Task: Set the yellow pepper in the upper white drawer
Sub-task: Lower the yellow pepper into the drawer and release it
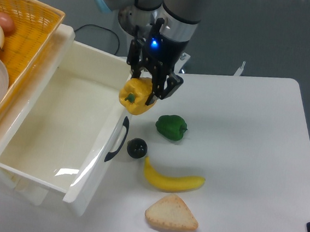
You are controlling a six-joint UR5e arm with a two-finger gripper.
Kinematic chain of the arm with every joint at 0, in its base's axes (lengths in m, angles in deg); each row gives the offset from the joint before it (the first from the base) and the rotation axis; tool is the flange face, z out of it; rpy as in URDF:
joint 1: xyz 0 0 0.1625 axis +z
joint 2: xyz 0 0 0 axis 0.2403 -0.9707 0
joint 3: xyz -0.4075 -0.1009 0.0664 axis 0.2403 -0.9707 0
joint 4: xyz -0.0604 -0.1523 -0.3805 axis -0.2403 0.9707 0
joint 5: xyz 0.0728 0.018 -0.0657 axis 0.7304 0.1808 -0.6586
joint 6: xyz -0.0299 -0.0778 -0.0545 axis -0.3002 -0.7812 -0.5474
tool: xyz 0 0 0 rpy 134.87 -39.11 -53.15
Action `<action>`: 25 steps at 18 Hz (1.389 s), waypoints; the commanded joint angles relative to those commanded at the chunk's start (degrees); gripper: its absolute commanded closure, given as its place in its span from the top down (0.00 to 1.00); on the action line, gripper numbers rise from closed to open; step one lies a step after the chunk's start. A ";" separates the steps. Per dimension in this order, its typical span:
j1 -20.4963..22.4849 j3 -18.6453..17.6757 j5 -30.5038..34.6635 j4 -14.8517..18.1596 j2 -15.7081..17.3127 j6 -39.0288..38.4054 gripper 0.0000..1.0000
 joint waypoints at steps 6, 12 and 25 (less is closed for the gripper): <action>-3.25 -0.44 0.08 0.00 -0.18 -2.74 0.07; -6.15 -1.84 0.43 0.18 -0.09 -2.91 0.07; -10.20 -4.57 0.96 -0.18 -0.88 -4.49 0.12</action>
